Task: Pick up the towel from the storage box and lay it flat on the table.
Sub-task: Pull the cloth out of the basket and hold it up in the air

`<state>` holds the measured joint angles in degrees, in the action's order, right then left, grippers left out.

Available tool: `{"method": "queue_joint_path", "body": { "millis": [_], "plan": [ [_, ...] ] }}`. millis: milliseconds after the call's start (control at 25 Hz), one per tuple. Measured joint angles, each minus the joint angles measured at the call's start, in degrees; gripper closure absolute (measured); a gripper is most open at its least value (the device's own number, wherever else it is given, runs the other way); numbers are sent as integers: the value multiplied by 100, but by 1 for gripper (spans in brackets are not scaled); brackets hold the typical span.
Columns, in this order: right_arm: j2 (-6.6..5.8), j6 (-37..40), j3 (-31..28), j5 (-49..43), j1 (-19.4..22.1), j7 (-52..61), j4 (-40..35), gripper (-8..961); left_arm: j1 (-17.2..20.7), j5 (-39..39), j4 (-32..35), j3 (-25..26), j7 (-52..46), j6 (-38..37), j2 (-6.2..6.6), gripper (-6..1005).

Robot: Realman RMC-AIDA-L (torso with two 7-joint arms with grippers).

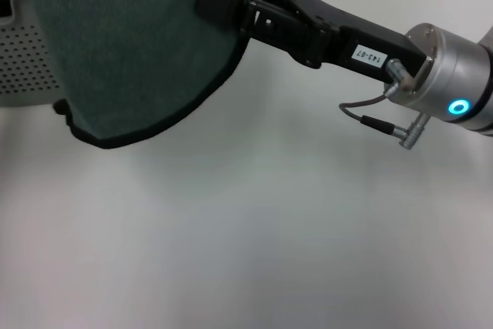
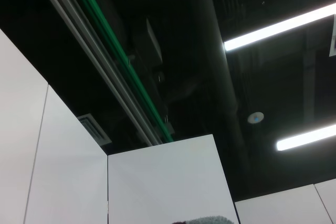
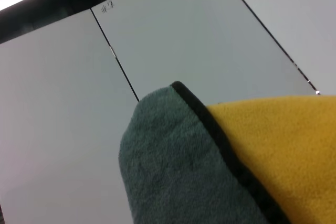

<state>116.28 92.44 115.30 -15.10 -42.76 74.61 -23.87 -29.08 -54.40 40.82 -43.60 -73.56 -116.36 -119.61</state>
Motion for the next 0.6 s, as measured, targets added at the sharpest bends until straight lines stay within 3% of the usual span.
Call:
{"method": "queue_joint_path", "body": {
  "millis": [200,600],
  "plan": [
    [0,24,-15,18,57,4,-3,460,35,0,-7,1,0,0,0,858],
    [0,105,-13,141,288,-21,-42,628,124,136,-2,1,0,0,14,839]
  ]
}}
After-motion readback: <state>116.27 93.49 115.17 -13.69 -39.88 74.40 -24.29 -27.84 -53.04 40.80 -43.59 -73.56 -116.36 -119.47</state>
